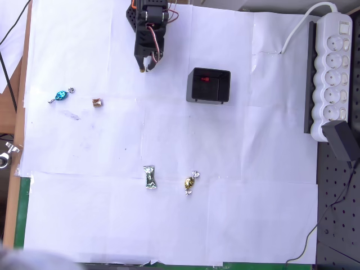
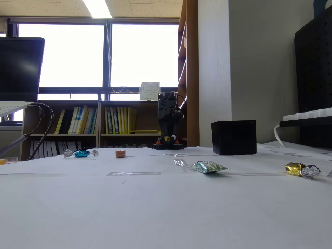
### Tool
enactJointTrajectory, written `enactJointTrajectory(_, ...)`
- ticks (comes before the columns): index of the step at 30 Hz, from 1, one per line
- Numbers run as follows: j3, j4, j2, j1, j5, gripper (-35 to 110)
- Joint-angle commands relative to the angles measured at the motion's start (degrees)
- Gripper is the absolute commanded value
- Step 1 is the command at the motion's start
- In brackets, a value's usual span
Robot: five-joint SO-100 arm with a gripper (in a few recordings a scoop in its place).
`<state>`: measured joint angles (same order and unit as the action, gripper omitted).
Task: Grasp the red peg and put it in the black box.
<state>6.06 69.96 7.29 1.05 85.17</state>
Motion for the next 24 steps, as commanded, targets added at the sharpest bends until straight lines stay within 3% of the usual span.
enactJointTrajectory(1, -2.3, 0.1, 3.2, -0.8, -2.4, 0)
enactJointTrajectory(7, -7.3, 6.0, 5.3, -1.7, -2.8, 0)
enactJointTrajectory(10, -9.5, 10.7, 5.3, -1.6, 3.2, 0)
enactJointTrajectory(24, -9.5, 11.4, 5.6, -1.4, 2.1, 0)
